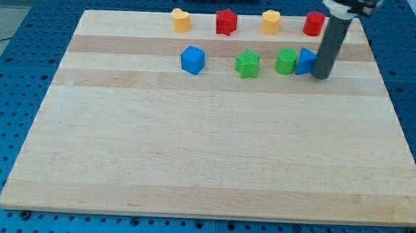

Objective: Adjust the blue triangle at the right side of the green circle

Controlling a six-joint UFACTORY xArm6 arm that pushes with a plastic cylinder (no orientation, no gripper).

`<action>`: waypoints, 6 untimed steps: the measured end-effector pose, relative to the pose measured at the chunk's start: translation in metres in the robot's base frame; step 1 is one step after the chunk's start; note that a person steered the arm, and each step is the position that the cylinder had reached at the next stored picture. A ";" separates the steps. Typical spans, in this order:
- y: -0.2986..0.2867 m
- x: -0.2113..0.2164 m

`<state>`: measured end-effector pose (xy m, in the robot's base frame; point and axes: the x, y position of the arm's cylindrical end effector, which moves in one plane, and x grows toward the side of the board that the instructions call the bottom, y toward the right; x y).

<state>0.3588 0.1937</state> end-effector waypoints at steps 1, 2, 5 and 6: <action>0.023 -0.002; 0.028 -0.018; -0.081 -0.051; -0.081 -0.051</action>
